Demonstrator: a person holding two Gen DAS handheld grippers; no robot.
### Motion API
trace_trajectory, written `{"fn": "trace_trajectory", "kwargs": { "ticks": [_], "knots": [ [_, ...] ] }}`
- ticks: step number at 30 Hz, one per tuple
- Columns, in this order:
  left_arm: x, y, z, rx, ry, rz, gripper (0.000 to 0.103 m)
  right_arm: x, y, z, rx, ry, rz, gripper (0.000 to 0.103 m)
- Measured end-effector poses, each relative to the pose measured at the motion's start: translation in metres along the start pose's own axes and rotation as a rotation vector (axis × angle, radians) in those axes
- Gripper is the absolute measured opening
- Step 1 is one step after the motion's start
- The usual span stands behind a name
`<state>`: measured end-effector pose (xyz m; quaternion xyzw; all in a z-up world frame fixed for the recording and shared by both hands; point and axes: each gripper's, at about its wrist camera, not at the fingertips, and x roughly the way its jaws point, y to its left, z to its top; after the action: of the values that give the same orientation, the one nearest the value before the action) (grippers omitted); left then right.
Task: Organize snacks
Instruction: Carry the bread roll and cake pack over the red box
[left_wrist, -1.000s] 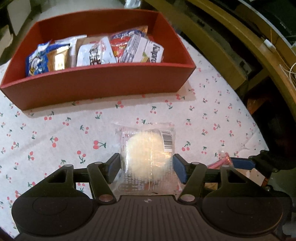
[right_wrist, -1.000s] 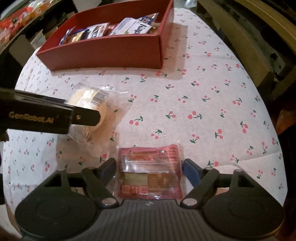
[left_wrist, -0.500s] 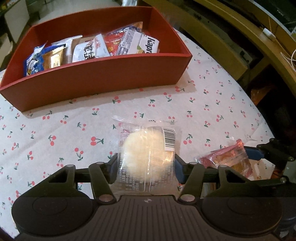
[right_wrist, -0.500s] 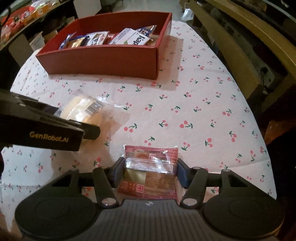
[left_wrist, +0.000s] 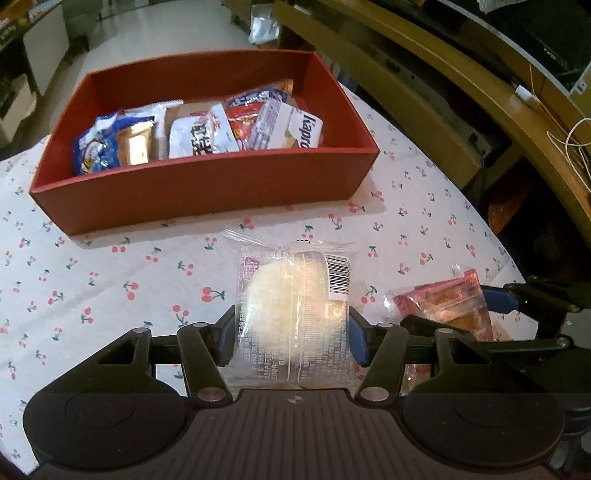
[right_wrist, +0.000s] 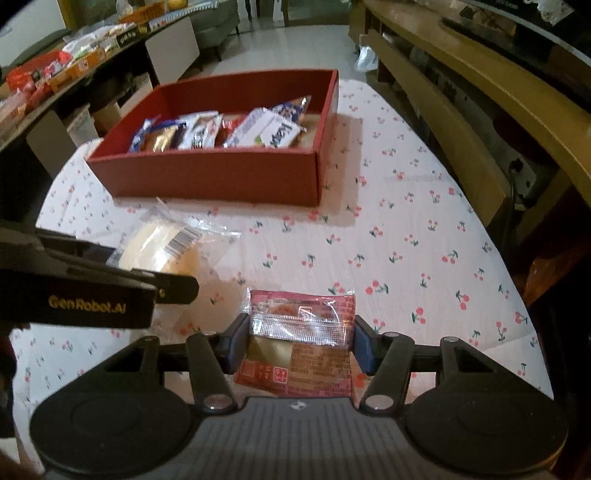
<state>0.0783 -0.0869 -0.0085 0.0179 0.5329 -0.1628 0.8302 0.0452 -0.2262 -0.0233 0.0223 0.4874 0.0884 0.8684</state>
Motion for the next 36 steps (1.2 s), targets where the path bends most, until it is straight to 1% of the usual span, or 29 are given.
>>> {"fn": "trace_trajectory", "kwargs": {
  "ticks": [12, 20, 26, 36],
  "knots": [
    [-0.016, 0.012, 0.008, -0.033, -0.063, 0.023, 0.065, -0.007, 0.007, 0.017, 0.024, -0.051, 0.009, 0.065],
    [-0.020, 0.019, 0.010, -0.033, -0.088, 0.060, 0.065, -0.012, 0.009, 0.026, 0.055, -0.089, 0.015, 0.065],
    [-0.025, 0.019, 0.012, -0.032, -0.111, 0.079, 0.065, -0.016, 0.019, 0.037, 0.068, -0.123, 0.039, 0.065],
    [-0.037, 0.030, 0.026, -0.060, -0.167, 0.121, 0.064, -0.018, 0.031, 0.057, 0.076, -0.170, 0.047, 0.065]
  ]
}}
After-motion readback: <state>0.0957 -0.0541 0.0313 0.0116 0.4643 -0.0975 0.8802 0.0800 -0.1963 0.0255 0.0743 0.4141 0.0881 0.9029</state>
